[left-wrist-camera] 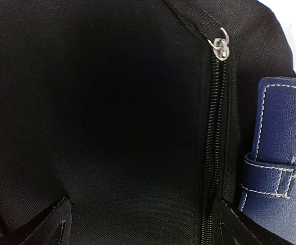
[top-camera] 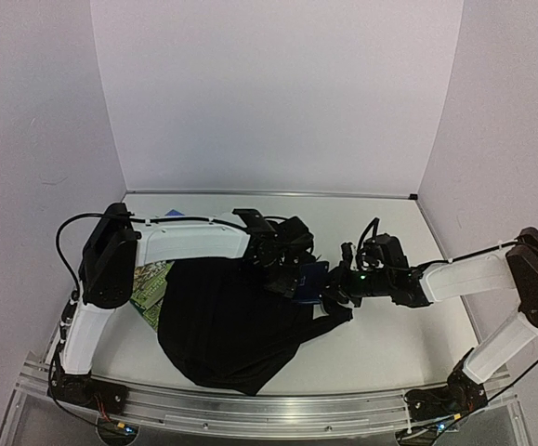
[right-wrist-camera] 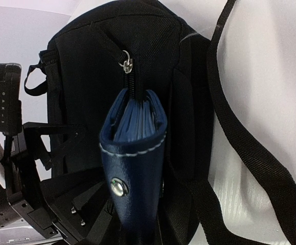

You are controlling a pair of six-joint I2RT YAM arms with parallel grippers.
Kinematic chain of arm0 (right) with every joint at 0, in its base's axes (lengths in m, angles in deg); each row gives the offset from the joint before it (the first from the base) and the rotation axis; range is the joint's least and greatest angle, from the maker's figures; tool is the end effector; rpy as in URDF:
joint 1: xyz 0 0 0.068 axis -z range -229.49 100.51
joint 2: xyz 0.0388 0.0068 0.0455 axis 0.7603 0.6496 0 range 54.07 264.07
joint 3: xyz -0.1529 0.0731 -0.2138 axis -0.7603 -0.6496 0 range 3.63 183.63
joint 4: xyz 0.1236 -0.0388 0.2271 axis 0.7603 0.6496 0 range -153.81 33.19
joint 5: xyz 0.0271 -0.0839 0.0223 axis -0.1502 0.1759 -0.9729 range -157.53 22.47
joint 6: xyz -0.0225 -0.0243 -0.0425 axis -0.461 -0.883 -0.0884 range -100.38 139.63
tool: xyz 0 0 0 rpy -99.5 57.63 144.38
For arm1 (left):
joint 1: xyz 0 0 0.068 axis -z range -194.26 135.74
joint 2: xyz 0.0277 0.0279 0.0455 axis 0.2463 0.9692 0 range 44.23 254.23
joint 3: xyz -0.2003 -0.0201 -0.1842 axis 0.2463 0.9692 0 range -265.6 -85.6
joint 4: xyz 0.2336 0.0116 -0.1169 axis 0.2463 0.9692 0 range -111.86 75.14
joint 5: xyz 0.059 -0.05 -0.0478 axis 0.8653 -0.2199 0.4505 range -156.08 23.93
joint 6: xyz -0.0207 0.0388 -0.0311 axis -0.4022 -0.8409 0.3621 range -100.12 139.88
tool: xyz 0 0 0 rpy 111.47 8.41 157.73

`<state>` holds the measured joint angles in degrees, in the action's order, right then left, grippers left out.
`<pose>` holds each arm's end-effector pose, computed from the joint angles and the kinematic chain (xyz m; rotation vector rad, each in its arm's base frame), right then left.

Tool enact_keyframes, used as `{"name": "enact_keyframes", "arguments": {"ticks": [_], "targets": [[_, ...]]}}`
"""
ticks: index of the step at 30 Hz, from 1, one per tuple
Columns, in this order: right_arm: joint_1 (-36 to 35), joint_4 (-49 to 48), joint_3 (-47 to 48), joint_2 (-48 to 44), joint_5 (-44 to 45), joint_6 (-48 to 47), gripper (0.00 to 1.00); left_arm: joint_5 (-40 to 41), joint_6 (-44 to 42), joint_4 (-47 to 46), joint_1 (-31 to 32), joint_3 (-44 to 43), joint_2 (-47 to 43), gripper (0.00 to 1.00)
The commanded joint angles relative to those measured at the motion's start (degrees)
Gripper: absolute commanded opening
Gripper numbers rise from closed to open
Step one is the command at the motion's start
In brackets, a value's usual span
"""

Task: Pack the student bag
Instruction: Place the personal item in the student bag.

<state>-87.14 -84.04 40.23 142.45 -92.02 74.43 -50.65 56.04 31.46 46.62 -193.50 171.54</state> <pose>0.2301 0.1962 0.1664 0.0696 2.4053 1.3236 0.2336 -0.4001 0.1953 0.5316 2.6902 -0.0661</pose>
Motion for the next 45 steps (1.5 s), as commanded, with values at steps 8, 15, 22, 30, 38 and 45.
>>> {"name": "enact_keyframes", "arguments": {"ticks": [8, 15, 22, 30, 38, 45], "targets": [[0.0, 0.4, -1.6, -2.3, 3.5, 0.5, 0.0, 12.3, 5.4, 10.5, 0.1, -1.9, 1.9, 0.96], [0.0, 0.4, -1.5, -2.3, 3.5, 0.6, 0.0, 12.4, 5.3, 8.5, -0.1, 0.1, 1.0, 0.72], [0.0, 0.3, -1.5, -2.9, 3.2, 0.3, 0.0, 11.4, 3.7, 6.3, -0.2, 0.1, 0.6, 0.34], [0.0, 0.2, -1.2, -5.2, 1.9, 0.5, 0.0, 7.4, 2.3, 2.1, -0.9, 1.2, -0.7, 0.13], [0.0, -0.2, 0.8, -11.7, -0.9, 3.3, 0.0, 7.9, 3.1, -5.8, -0.9, 8.0, -7.9, 0.0], [-1.1, -7.7, 2.7, -8.2, -4.1, 8.0, 0.0, 6.9, 3.8, -13.9, -0.9, 14.9, -13.7, 0.0]]}}
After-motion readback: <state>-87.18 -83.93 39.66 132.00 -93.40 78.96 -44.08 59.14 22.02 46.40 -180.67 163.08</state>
